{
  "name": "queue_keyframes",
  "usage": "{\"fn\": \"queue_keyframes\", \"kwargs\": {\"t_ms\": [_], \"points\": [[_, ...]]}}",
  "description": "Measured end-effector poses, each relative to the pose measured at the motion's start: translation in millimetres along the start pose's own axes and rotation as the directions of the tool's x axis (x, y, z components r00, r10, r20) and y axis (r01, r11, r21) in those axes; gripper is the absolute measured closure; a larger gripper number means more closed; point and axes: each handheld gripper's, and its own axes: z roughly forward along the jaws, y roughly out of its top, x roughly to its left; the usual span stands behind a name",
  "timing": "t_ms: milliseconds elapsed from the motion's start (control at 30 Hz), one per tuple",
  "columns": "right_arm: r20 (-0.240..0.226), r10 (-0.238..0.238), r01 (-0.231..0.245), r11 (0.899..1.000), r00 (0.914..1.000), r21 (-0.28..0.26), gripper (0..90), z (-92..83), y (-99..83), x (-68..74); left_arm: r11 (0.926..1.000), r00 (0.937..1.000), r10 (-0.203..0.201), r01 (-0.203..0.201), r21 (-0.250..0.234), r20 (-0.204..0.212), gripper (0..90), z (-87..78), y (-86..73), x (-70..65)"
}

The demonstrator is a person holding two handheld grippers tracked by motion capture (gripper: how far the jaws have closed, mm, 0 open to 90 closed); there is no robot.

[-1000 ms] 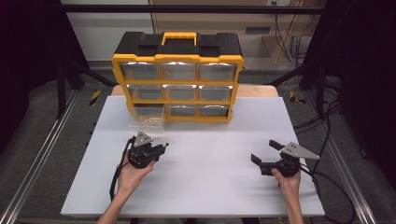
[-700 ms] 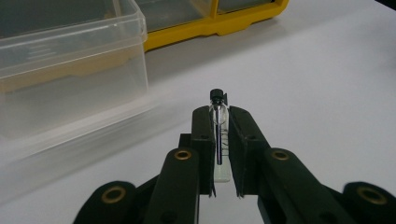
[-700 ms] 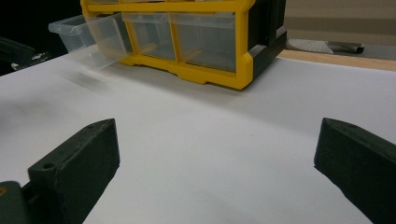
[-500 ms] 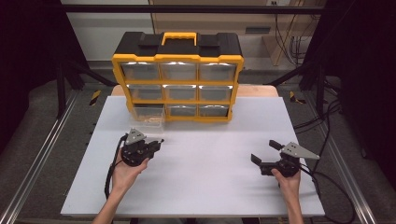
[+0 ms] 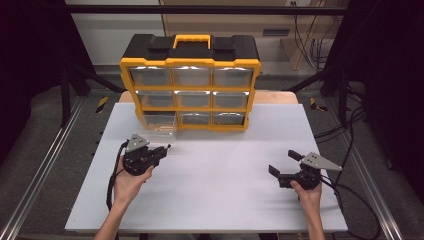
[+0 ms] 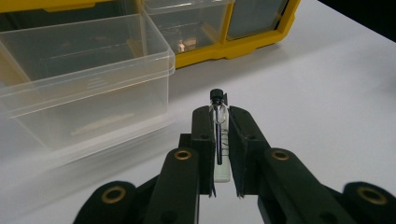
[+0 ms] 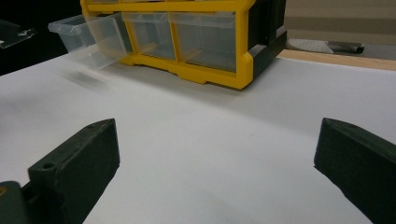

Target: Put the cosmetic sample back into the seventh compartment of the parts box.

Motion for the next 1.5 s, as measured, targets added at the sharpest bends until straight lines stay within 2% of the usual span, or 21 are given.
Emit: {"fn": "queue_keyframes", "kwargs": {"t_ms": [433,867,1500], "points": [[0.0,-0.002,0.002,1.0,1.0,0.002,0.8,0.0,-0.2,0.1,0.9997,1.0,0.001,-0.001,-0.025,-0.008,80.4,-6.9,10.6,4.4],[0.002,0.0,0.0,1.0,1.0,0.004,0.8,-0.5,-0.1,0.0,0.9981,0.9995,-0.027,0.026,-0.056,-0.018,80.4,-11.4,22.2,15.8],[0.004,-0.001,0.001,1.0,1.0,0.003,0.8,-0.3,-0.2,-0.3,0.9988,0.9988,-0.019,0.016,-0.047,-0.045,80.4,-5.6,39.2,30.4]]}}
